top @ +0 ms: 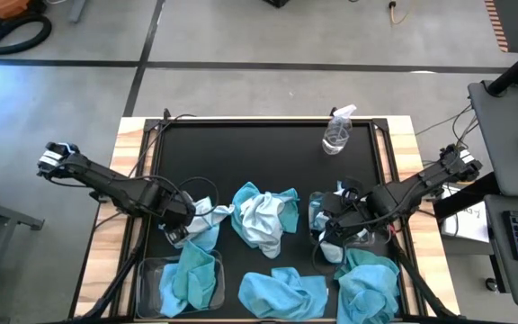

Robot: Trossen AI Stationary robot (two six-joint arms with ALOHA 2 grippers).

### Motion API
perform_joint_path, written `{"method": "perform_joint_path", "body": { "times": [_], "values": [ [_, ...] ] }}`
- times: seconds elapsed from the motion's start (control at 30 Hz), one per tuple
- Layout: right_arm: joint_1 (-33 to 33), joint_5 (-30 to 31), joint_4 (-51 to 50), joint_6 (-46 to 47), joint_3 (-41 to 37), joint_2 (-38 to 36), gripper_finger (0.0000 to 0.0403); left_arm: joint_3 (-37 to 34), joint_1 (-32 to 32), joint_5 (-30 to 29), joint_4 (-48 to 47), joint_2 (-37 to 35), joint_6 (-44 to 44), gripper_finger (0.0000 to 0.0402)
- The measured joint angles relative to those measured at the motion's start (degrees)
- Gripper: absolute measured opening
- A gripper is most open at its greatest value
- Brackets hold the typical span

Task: Sort microfiber towel by color & place in baskets
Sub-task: Put the light blue microfiber towel into the right transparent bin

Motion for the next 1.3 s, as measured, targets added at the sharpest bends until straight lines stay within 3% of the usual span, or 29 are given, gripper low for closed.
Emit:
{"method": "perform_joint_path", "body": {
  "times": [0.2,0.4,0.57,0.87,1.3],
  "values": [
    [0.0,0.0,0.0,0.0,0.0,0.0,0.0009,0.7,0.0,0.0,0.4,0.0,-0.2,0.0010],
    [0.0,0.2,0.0,-0.3,0.0,0.0,0.0009,4.9,0.0,-0.6,0.8,0.0,1.7,0.0002],
    [-0.2,0.5,2.2,-1.7,0.0,0.0,0.0009,15.7,0.0,-6.7,1.0,0.0,6.1,0.0001],
    [-0.2,0.7,17.4,-11.4,0.0,0.0,0.0009,41.2,0.0,-26.5,3.0,1.5,18.3,0.0000],
    [-0.2,11.9,46.1,-31.5,0.0,0.0,0.0009,61.4,0.0,-27.9,3.7,18.8,37.8,0.0000]
  ]
}}
